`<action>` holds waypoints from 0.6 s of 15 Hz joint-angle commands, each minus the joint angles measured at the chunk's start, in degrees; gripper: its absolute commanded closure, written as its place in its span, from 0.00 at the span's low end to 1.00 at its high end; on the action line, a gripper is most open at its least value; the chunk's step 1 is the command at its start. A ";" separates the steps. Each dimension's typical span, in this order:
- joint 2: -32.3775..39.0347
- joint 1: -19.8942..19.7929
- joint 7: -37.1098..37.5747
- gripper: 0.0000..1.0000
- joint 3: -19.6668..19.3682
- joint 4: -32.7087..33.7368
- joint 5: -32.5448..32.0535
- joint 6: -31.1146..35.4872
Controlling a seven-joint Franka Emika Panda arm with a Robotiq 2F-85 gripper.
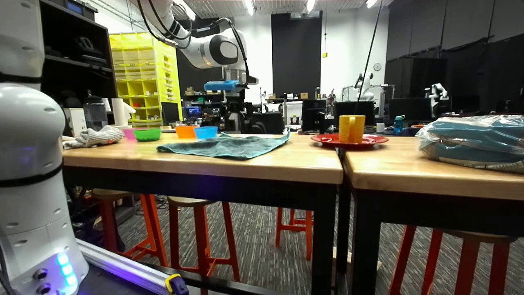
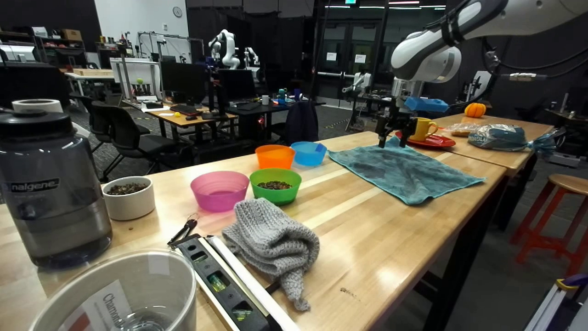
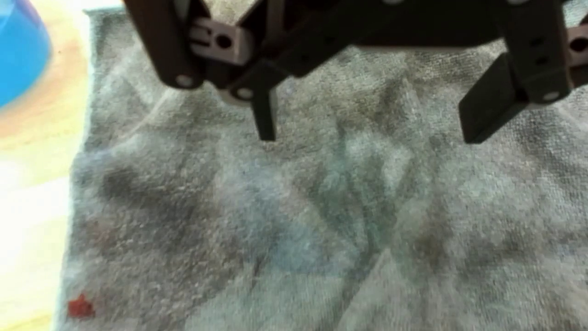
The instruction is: Unfold the blue cloth
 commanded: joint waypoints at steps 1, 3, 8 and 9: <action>-8.01 0.33 -1.31 0.00 -0.55 -7.59 -0.38 -0.41; -11.15 0.35 -1.50 0.00 -0.76 -10.70 -0.76 -0.27; -18.31 0.42 -1.78 0.00 -1.17 -17.99 -1.15 -0.05; -19.55 0.46 -1.79 0.00 -1.21 -19.19 -1.08 0.01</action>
